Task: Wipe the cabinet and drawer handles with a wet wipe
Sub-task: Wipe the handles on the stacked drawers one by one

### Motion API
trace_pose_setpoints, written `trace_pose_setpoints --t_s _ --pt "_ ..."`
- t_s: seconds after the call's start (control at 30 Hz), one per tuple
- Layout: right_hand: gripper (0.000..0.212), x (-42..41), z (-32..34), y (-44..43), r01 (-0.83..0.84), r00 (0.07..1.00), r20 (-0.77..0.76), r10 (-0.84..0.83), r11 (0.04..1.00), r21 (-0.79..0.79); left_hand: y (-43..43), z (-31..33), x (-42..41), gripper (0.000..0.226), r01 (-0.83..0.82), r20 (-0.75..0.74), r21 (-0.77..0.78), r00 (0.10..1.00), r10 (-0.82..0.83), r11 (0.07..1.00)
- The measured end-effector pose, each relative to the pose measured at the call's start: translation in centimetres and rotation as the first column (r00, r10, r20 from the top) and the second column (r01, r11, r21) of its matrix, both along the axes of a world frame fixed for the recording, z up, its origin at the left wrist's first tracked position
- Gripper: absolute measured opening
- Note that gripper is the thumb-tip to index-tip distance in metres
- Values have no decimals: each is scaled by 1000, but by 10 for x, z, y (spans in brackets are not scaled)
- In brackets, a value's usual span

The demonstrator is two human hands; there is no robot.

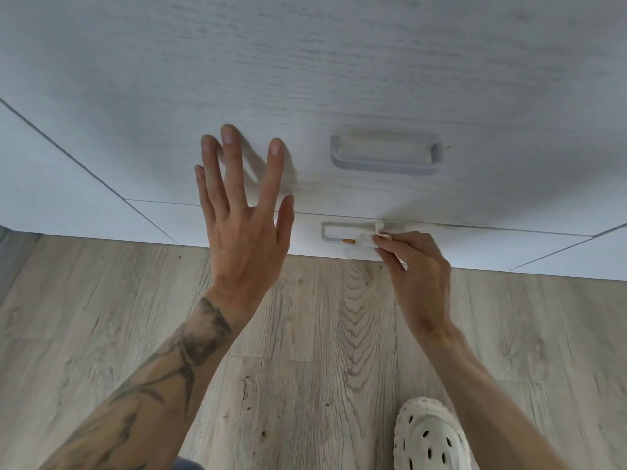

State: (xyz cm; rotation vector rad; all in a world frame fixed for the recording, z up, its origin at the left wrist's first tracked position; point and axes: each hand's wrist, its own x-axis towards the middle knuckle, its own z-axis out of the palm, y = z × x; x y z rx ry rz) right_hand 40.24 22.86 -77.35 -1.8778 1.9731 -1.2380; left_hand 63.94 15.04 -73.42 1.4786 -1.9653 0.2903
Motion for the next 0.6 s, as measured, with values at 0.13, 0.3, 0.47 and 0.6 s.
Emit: trace_pose_setpoints --t_s 0.13,0.3,0.47,0.6 --pt "18 24 0 -9 -87 993 -80 84 996 -30 1 2 -1 66 -23 18 3 1000 23 1000" --pt "21 13 -4 0 5 997 -73 -9 999 -54 2 3 1 69 -23 38 13 999 22 1000" --pt "19 40 -1 -15 -32 996 -79 28 999 -39 1 4 2 71 -14 41 13 999 14 1000" --pt "23 32 -3 -8 -32 997 -77 31 999 -17 2 2 2 71 -13 41 10 999 13 1000"
